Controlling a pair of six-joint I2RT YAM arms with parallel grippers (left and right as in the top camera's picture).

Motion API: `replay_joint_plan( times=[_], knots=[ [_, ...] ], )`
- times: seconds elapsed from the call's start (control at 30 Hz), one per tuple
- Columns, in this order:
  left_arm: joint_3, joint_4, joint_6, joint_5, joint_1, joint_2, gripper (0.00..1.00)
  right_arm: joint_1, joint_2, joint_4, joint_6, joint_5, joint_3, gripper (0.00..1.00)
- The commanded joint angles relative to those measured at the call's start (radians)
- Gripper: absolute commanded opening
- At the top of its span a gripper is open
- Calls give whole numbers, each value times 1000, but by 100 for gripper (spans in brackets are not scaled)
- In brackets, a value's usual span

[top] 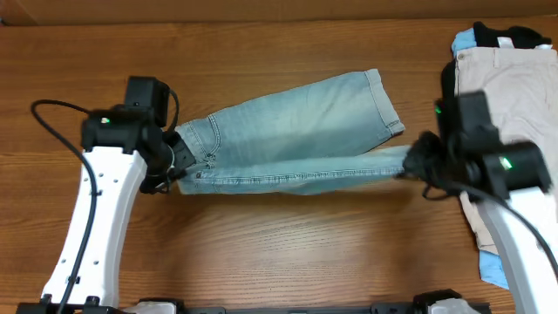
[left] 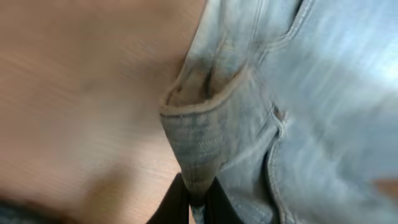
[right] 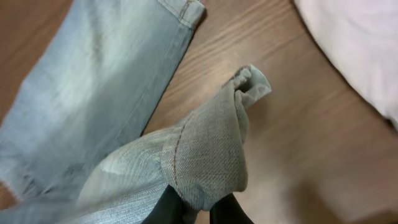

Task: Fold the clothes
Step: 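Lift the bottom edge with both grippers and fold it up over the top half, then lower the folded edge and open both grippers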

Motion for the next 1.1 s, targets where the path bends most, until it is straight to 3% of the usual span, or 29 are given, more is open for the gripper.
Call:
replay_joint_plan(
  times=[0.0, 0.37, 0.8, 0.87, 0.9, 0.93, 0.97, 1.0, 1.07],
  knots=[
    [-105, 160, -34, -79, 6, -3, 4, -6, 151, 78, -37, 63, 21, 9],
    [-180, 567, -43, -158, 6, 132, 4, -33, 465, 463, -41, 62, 21, 9],
    [-180, 958, -47, -159, 6, 283, 4, -43, 515, 822, -142, 63, 21, 13],
    [-180, 998, -47, -158, 6, 292, 20, -43, 530, 856, -141, 62, 21, 21],
    [-180, 1007, -47, -158, 6, 295, 40, -43, 537, 866, -141, 62, 21, 38],
    [-180, 1012, -47, -158, 6, 298, 68, -43, 547, 875, -141, 62, 21, 64],
    [-180, 1012, -47, -158, 6, 298, 89, -43, 558, 887, -141, 62, 21, 91],
    [-180, 1012, -46, -169, 6, 299, 100, -43, 575, 902, -141, 62, 21, 100],
    [-179, 1011, -45, -194, 9, 298, 100, -43, 591, 909, -141, 63, 21, 100]
  ],
)
